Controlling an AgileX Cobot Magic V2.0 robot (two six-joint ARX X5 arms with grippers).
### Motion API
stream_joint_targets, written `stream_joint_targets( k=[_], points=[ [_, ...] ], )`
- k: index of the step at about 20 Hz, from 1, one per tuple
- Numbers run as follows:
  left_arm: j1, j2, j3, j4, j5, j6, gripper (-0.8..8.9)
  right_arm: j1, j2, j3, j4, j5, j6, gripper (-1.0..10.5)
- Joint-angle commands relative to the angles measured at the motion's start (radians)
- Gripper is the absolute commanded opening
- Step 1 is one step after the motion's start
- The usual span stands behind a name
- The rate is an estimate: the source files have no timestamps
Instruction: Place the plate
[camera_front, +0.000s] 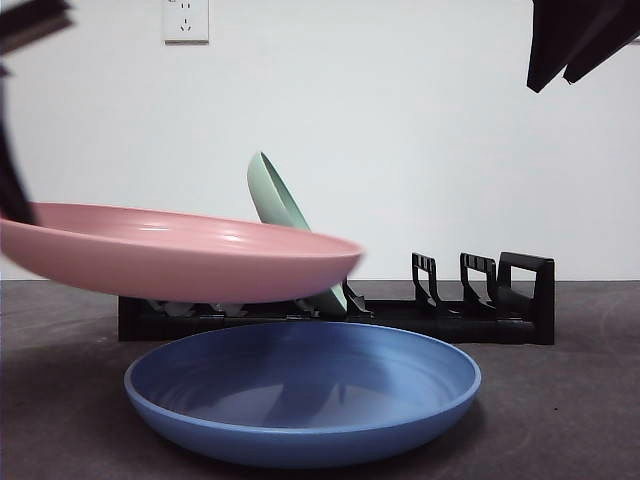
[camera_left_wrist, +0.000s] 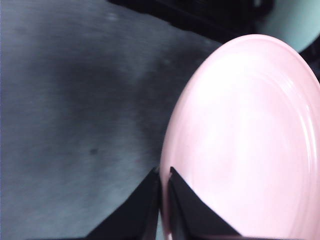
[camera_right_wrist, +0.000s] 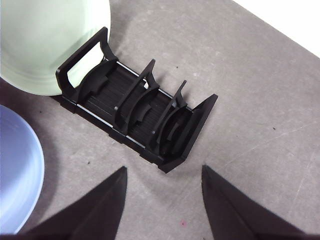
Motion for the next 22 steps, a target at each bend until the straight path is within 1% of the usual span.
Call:
stream_joint_targets(
  k=[1,4,7,14,22],
  points=[
    [-0.043,0.090,0.006,0.079,0.001,-0.044,0.14,0.004,0.005,0.010,0.003,0.000,0.014,2.4],
    [-0.083,0.192,0.006,0.185,0.001,-0.066,0.14,0.004,0.005,0.010,0.003,0.000,0.015,2.4],
    [-0.097,0.263,0.006,0.245,0.001,-0.069,0.14,0.004,0.005,0.010,0.003,0.000,0.017,2.4],
    [-0.108,0.373,0.006,0.261,0.001,-0.043,0.14,0.004,0.005,0.010,0.003,0.000,0.018,2.4],
    [-0.108,0.411,0.006,0.312,0.001,-0.034,0.14,0.004,0.005,0.010,0.003,-0.001,0.018,2.4]
  ],
)
